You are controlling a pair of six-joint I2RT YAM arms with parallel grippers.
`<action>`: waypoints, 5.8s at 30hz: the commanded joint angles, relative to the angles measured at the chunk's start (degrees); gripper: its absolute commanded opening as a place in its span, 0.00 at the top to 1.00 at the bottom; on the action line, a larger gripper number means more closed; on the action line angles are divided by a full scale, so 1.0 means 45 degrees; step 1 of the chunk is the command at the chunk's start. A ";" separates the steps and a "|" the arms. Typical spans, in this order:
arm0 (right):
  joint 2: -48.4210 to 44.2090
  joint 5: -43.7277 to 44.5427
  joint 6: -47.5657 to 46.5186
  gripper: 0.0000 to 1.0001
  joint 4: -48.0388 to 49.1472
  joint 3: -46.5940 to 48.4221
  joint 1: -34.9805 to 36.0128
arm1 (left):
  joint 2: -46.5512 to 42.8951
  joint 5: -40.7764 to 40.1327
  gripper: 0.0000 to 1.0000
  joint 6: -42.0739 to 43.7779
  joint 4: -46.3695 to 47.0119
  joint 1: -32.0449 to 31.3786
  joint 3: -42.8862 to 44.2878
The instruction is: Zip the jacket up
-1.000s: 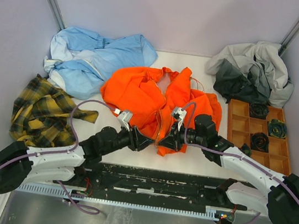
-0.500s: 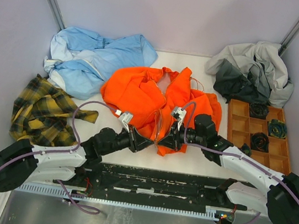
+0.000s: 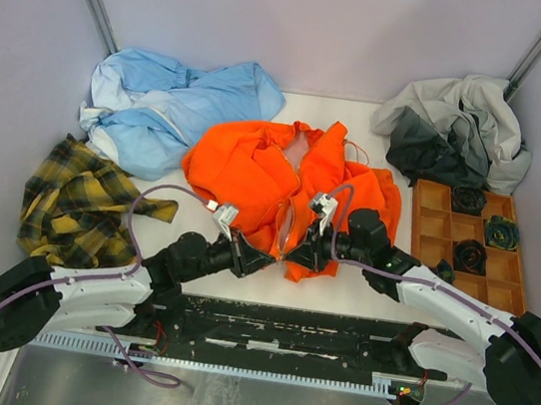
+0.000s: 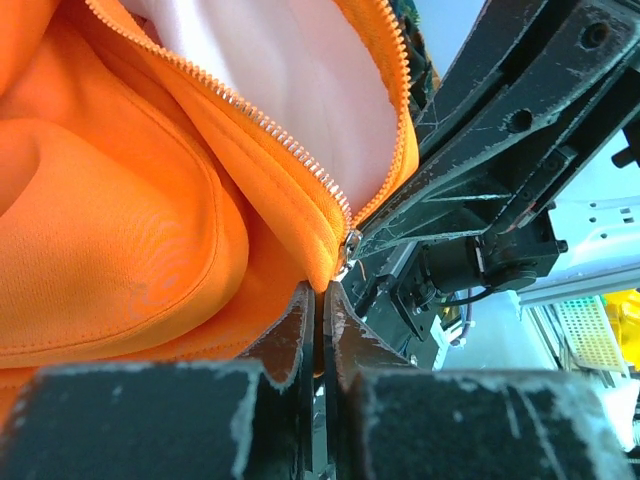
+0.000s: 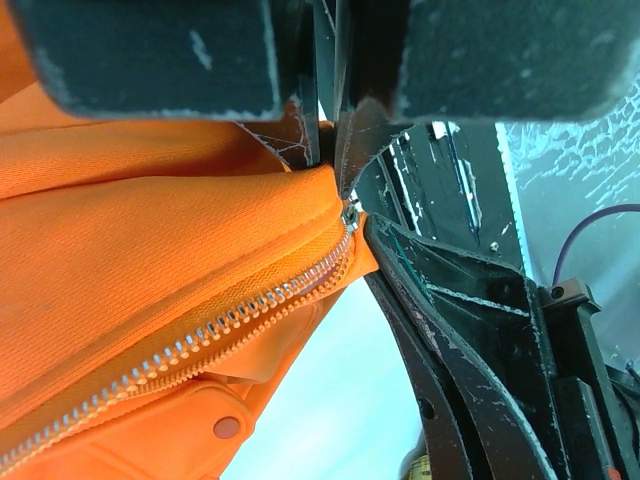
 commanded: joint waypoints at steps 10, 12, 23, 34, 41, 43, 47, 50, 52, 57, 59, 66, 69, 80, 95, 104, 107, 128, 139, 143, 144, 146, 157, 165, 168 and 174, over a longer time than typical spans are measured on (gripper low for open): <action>-0.1171 0.2616 -0.1610 0.67 -0.1815 0.0753 -0.0160 | 0.0982 0.0023 0.97 -0.1727 -0.2889 0.0579 0.1892; -0.1815 0.2966 -0.1851 0.62 -0.2166 0.0735 -0.0032 | 0.1024 0.0005 0.97 -0.1851 -0.3027 0.0600 0.1974; -0.3621 0.4581 -0.3876 0.42 -0.2950 0.0580 0.2712 | 0.1049 0.0304 0.97 -0.2081 -0.2951 0.0604 0.2062; -0.2256 0.7767 -0.8253 0.34 0.1720 -0.1783 0.6064 | 0.0968 0.0593 0.97 -0.2375 -0.2569 0.0604 0.2073; -0.0201 1.1439 -0.9905 0.34 0.5395 -0.2815 0.7564 | 0.1203 0.0801 0.97 -0.2642 -0.2159 0.0603 0.2050; 0.0134 1.1823 -1.0089 0.34 0.5842 -0.2875 0.7715 | 0.1281 0.0889 0.97 -0.2711 -0.1985 0.0607 0.2030; 0.0676 1.2141 -0.9787 0.35 0.6435 -0.2843 0.7742 | 0.1474 0.1078 0.97 -0.2800 -0.1624 0.0612 0.2005; 0.1040 1.2628 -0.9568 0.36 0.7130 -0.2934 0.7742 | 0.1599 0.1308 0.97 -0.2806 -0.1446 0.0610 0.2063; 0.1247 1.3018 -0.9407 0.38 0.7558 -0.3000 0.7732 | 0.1633 0.1459 0.97 -0.2843 -0.1329 0.0613 0.2068; 0.1548 1.3159 -0.9316 0.41 0.7757 -0.3047 0.7727 | 0.1513 0.1508 0.97 -0.2958 -0.1115 0.0593 0.2011; 0.1717 1.3322 -0.9277 0.43 0.7747 -0.3004 0.7727 | 0.1436 0.1527 0.97 -0.2963 -0.1104 0.0588 0.2010; 0.1205 1.3998 -0.9227 0.53 0.7158 -0.3018 0.7738 | 0.1313 0.1278 0.97 -0.2843 -0.1425 0.0602 0.1895; 0.0499 1.3814 -0.9136 0.55 0.6233 -0.3018 0.7742 | 0.1312 0.1024 0.97 -0.2693 -0.1821 0.0589 0.1846; -0.0736 1.3827 -0.9034 0.64 0.4664 -0.2928 0.7738 | 0.1236 0.0505 0.97 -0.2291 -0.2667 0.0587 0.1869; -0.0653 1.2660 -0.8966 0.84 0.4095 -0.2452 0.7726 | 0.1503 0.0762 0.97 -0.1798 -0.3125 0.0580 0.1990; -0.0795 1.2126 -0.7967 0.90 0.3253 -0.1908 0.7431 | 0.1800 0.0680 0.97 -0.1205 -0.3661 0.0505 0.1999; -0.0675 1.1850 -0.7576 0.94 0.2944 -0.1668 0.7162 | 0.1999 0.0707 0.97 -0.1085 -0.3691 0.0461 0.2079; 0.0673 1.0810 -0.6787 0.87 0.2841 -0.1475 0.6168 | 0.2064 0.0903 0.97 -0.0824 -0.3692 0.0295 0.2352; 0.0089 1.1293 -0.6463 1.00 0.1133 -0.0229 0.5545 | 0.2592 0.0629 0.97 -0.0485 -0.4710 -0.0291 0.2431; 0.0558 1.1535 -0.6333 1.00 0.0263 0.0671 0.4779 | 0.2823 -0.0476 0.97 -0.0222 -0.5970 -0.1076 0.2710; 0.0705 1.1563 -0.6289 1.00 0.0034 0.0900 0.4455 | 0.2792 -0.0700 0.97 -0.0214 -0.6237 -0.1163 0.2673; 0.0825 1.1592 -0.6190 1.00 -0.0322 0.1302 0.3993 | 0.2544 -0.1123 0.97 -0.0342 -0.6447 -0.1203 0.2382; 0.0233 0.9657 -0.5968 1.00 -0.0473 0.1776 0.3101 | 0.0716 -0.3120 0.97 -0.0202 -0.8674 -0.1184 0.2315; 0.0238 0.7490 -0.6357 1.00 -0.1453 0.2405 0.3100 | -0.1244 -0.3502 0.64 0.0100 -0.8511 -0.1186 0.2525; 0.0250 0.7211 -0.6340 1.00 -0.1406 0.2417 0.3109 | -0.1993 -0.3885 0.50 0.0390 -0.8515 -0.1193 0.2897; 0.0010 0.6882 -0.6185 1.00 -0.1163 0.2204 0.3113 | -0.1765 -0.4566 0.38 0.1062 -0.8469 -0.1146 0.4097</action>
